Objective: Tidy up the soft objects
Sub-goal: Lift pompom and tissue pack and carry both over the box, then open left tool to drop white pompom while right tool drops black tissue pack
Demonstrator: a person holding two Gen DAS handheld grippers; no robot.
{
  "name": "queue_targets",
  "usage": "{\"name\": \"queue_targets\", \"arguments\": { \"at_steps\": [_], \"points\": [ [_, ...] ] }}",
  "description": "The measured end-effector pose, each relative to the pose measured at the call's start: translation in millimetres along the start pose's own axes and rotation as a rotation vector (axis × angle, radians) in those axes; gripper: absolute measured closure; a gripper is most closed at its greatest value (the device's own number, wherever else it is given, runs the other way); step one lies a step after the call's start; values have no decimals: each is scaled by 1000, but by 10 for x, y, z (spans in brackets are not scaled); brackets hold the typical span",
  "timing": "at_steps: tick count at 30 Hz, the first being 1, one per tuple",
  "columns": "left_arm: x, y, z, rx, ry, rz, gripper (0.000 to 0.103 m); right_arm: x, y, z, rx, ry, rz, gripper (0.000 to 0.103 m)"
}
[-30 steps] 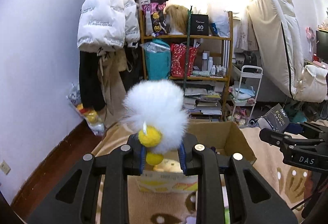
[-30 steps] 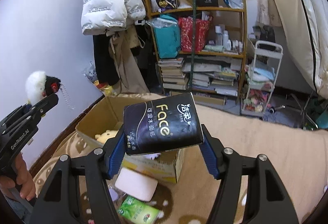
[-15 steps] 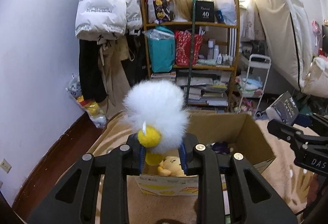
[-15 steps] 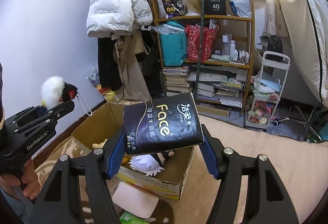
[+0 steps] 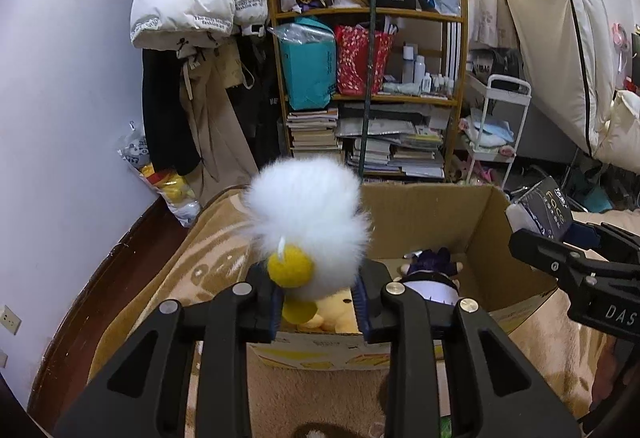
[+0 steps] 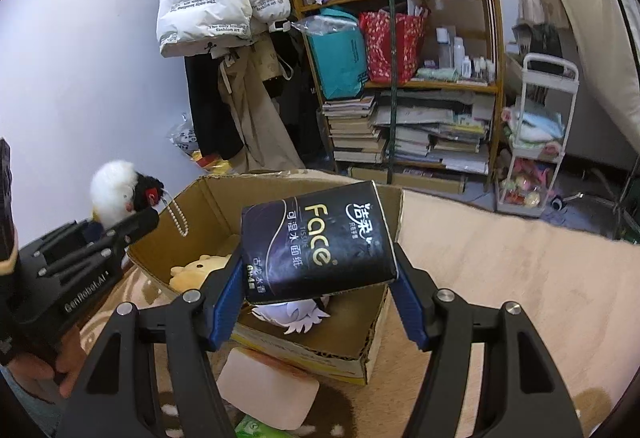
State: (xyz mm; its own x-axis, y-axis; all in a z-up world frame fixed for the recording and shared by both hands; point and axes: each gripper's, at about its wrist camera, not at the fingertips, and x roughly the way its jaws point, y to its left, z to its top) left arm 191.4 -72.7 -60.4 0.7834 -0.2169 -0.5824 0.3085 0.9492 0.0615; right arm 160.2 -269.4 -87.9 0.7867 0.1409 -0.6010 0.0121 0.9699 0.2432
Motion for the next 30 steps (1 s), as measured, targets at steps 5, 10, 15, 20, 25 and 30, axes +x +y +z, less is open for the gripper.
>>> {"name": "queue_targets", "arguments": {
  "at_steps": [5,10,15,20,25,30],
  "points": [
    [109,1,-53,-5,55,-15,69,74,-54,-35,8,22,-18,32],
    [121,18,-69,-9,68,-1,44,92,-54,-39,7,30,-20,32],
    [55,73,-45,-15,69,47,25,109,-62,-79,35,38,-13,32],
    [-34,128,-7,-19,58,76,14,75,-25,-117,24,38,-18,24],
    [-153,152,-12,-20,46,88,10,-10,-1,-158,24,37,-40,12],
    [-256,133,-61,-15,67,90,7,-137,20,-203,28,35,-53,7]
  ]
}}
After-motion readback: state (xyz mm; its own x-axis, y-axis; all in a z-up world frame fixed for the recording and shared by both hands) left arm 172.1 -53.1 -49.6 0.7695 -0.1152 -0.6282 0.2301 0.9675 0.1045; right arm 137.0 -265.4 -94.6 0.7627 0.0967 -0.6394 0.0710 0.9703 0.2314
